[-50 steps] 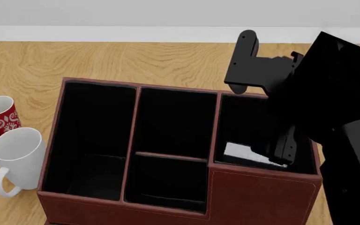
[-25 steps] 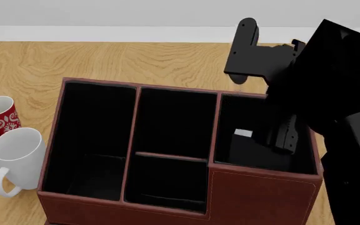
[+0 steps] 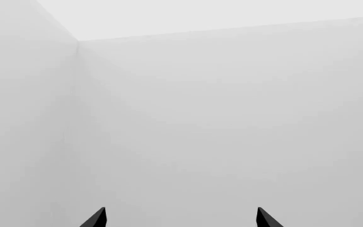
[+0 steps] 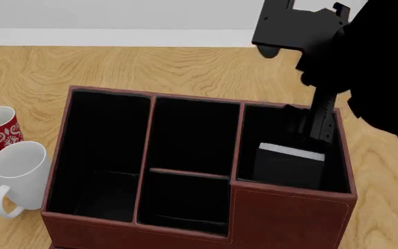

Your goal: Pick up the book and place it in the right compartment of the caddy.

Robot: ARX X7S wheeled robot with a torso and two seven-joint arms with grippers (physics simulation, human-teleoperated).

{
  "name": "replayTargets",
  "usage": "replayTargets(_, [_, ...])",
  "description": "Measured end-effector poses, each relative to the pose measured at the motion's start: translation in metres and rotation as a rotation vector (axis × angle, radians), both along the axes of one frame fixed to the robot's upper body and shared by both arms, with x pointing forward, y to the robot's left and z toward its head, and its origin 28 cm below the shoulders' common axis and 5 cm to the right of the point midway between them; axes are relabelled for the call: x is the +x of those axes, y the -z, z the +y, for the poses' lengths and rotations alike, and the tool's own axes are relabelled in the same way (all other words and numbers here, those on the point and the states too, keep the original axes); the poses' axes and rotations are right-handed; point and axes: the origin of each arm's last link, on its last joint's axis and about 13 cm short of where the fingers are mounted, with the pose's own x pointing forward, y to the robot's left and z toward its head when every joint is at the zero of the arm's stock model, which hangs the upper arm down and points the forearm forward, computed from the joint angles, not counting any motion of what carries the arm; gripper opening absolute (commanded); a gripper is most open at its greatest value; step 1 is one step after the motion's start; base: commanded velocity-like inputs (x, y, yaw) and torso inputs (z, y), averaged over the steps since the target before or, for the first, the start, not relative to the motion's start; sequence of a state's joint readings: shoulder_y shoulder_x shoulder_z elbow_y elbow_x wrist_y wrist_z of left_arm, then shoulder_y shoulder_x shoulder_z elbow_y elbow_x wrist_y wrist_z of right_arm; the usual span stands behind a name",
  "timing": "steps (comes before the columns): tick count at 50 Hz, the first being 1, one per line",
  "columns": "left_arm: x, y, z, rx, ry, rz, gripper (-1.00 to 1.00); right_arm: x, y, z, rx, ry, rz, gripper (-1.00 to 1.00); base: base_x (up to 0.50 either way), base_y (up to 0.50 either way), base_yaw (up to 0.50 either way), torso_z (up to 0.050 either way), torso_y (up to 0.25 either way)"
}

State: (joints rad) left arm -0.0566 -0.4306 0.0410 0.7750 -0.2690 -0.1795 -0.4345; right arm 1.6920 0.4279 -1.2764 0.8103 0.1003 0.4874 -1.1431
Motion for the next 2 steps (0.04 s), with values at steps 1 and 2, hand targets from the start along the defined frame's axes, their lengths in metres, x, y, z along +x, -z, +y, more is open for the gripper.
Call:
replayTargets(1, [0.0000, 0.0000, 0.0000, 0.000, 0.000, 0.000, 1.00, -0.0017, -0.0006, -0.0003, 0.003, -0.001, -0.004, 1.00, 0.00, 0.00, 0.00, 0.000, 0.000])
replayTargets(2, [0.0000, 0.0000, 0.0000, 0.000, 0.000, 0.000, 1.00, -0.0034, -0.0010, -0.0006, 0.006, -0.003, -0.008, 1.00, 0.00, 0.00, 0.00, 0.000, 0.000])
